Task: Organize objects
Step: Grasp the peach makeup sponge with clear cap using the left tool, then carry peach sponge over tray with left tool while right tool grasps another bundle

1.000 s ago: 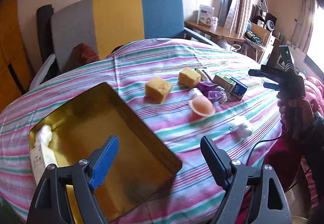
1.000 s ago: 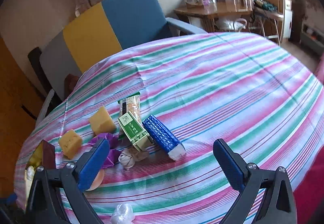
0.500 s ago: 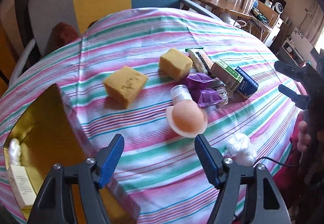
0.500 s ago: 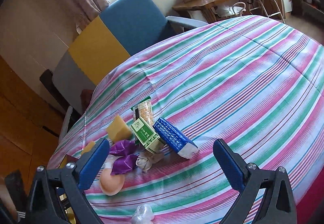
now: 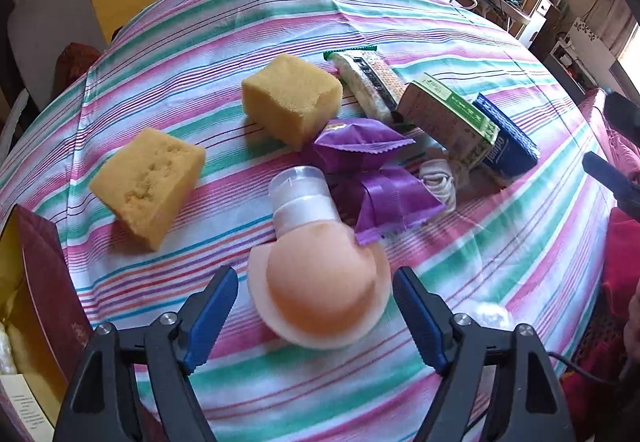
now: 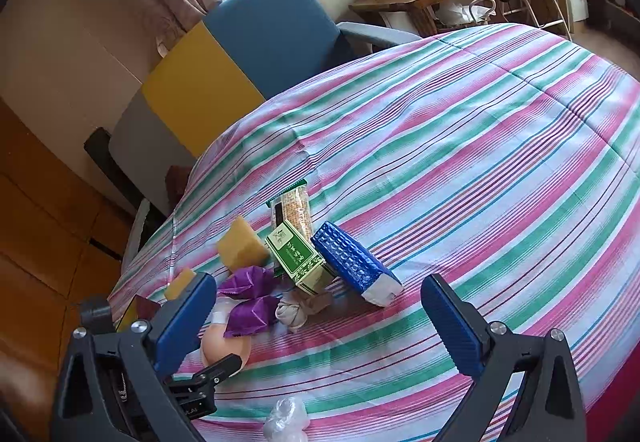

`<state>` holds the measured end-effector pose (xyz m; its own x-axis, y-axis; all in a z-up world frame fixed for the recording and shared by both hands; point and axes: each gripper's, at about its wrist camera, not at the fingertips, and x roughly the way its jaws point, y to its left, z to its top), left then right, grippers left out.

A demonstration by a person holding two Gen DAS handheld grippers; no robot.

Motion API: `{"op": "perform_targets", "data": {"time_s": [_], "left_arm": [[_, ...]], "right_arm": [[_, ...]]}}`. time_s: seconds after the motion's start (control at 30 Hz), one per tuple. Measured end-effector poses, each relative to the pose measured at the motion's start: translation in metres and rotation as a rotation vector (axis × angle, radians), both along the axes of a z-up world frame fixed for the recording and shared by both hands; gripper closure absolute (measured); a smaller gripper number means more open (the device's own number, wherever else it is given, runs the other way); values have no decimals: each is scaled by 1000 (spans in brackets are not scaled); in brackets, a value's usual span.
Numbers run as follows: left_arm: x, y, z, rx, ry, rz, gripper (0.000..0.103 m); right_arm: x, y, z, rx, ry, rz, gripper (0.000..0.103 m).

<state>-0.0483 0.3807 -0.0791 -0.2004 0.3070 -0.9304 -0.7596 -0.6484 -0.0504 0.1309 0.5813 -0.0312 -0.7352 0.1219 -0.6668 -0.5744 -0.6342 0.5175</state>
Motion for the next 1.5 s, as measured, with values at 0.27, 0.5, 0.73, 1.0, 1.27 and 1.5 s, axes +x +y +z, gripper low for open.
{"op": "perform_targets", "data": {"time_s": [0.27, 0.5, 0.73, 1.0, 1.27, 1.5], "left_arm": [[-1, -3, -14, 38, -24, 5, 47], [25, -25, -7, 53, 15, 5, 55], [56, -55, 4, 81, 67, 0, 55], [74, -81, 35, 164, 113, 16, 55], [76, -117, 61, 224, 142, 70, 55], [66, -166, 86, 263, 164, 165, 55]], "right_arm": [[-3, -1, -1, 3, -12, 18, 0], [-15, -5, -11, -34, -55, 89, 0], [-45, -32, -31, 14, -233, 238, 1], [-62, -61, -41, 10, -274, 431, 27], [-69, -97, -56, -21, -346, 625, 38], [-69, -107, -62, 30, -415, 650, 38]]}}
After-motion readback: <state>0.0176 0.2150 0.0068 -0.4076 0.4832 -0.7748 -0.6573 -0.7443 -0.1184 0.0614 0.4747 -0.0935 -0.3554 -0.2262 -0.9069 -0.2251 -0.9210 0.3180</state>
